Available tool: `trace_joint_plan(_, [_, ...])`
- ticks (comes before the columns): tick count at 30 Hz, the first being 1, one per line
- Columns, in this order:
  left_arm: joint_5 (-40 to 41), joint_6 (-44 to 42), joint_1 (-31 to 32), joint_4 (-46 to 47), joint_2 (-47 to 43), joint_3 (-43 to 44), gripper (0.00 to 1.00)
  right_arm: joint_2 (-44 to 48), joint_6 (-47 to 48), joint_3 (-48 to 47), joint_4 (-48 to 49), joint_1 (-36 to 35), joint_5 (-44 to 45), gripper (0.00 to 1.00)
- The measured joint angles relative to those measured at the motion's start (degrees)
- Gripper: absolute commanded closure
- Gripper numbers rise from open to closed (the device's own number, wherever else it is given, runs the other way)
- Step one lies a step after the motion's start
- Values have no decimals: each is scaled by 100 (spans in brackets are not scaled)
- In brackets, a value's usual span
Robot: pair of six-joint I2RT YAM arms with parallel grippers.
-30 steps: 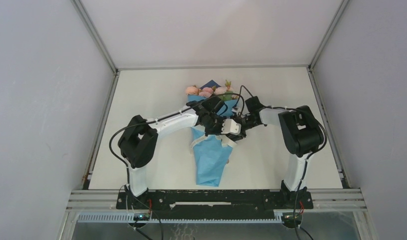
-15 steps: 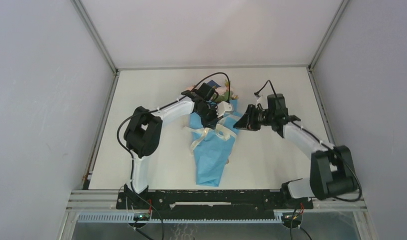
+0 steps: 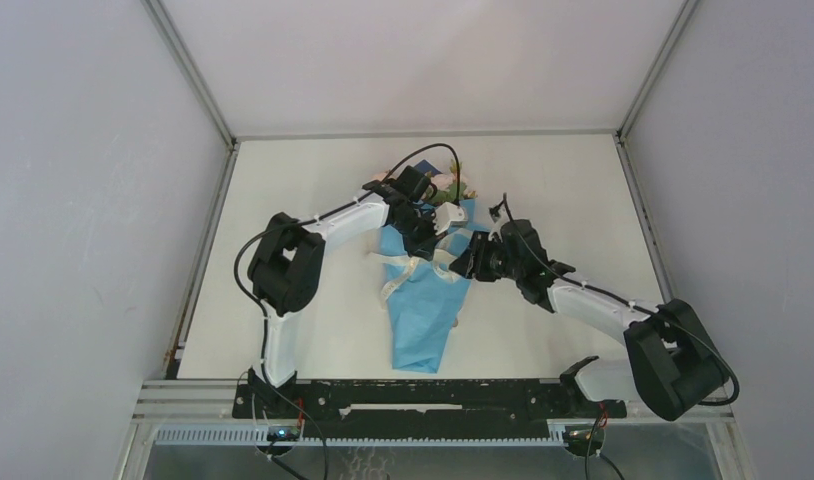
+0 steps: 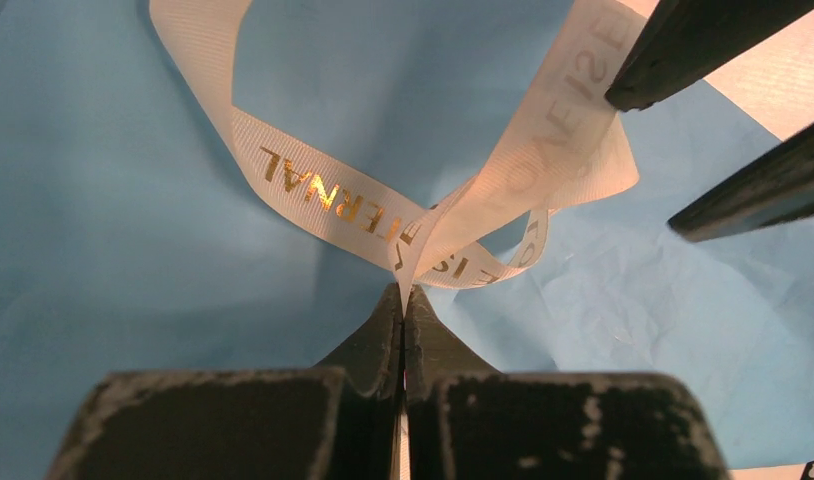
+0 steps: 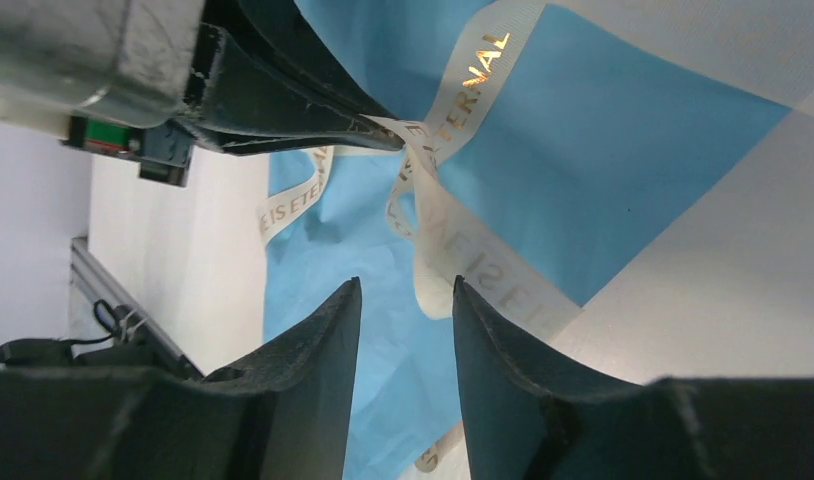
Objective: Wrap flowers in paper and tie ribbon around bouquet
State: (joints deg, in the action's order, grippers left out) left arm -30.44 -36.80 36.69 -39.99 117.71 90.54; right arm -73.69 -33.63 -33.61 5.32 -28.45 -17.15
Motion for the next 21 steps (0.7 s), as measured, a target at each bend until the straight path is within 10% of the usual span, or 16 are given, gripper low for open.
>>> trace_joint_plan(21, [0,42,0,0,2,0,100,-741,37,0,339,-485,1182,49])
